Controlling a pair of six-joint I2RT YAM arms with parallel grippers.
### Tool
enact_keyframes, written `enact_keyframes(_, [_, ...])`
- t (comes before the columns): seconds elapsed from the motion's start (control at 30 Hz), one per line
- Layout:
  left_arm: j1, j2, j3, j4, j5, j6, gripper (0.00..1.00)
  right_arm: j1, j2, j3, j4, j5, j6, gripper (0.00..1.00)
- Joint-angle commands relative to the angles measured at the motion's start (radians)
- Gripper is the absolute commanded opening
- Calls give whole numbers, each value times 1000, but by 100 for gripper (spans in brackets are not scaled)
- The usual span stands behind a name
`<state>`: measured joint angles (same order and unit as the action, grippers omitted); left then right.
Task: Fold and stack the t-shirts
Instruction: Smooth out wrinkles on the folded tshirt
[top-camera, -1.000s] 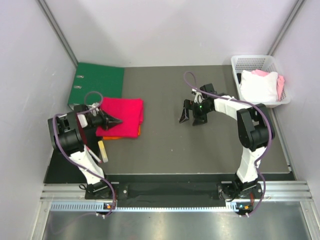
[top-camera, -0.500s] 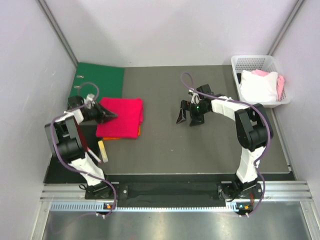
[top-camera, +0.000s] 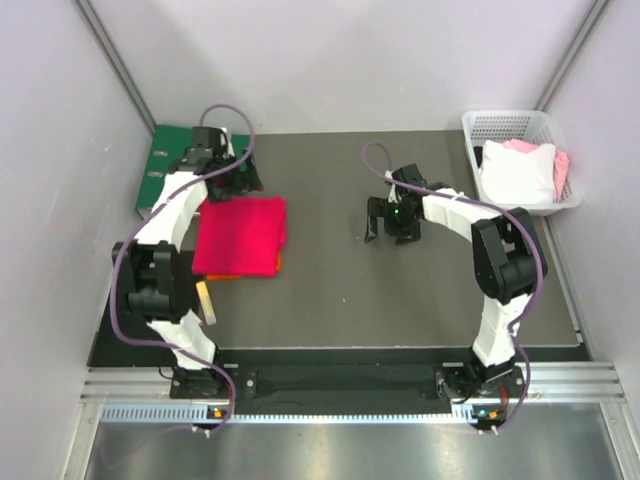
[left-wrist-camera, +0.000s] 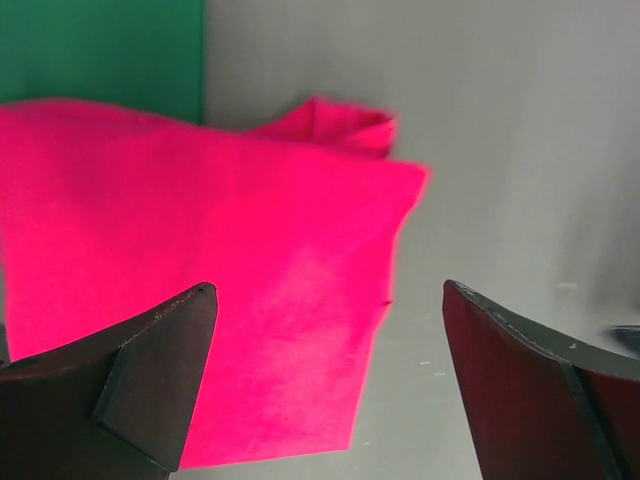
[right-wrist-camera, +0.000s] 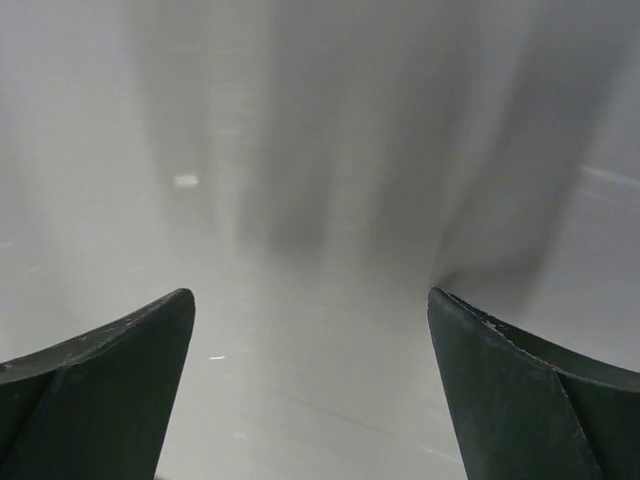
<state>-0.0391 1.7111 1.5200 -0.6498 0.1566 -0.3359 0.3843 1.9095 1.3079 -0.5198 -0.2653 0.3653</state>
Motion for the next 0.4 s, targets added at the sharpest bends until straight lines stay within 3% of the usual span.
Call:
enact_keyframes(0.0, [-56, 99, 72, -149, -227, 34, 99, 5, -92, 45, -95, 349, -39, 100])
enact_keyframes(0.13, [-82, 148, 98, -165, -238, 34, 99, 5, -124, 39, -115, 491, -51, 100])
enact_keyframes(0.37, [-87, 157, 88, -128, -215, 48, 99, 2, -147, 44, -103, 538, -60, 100])
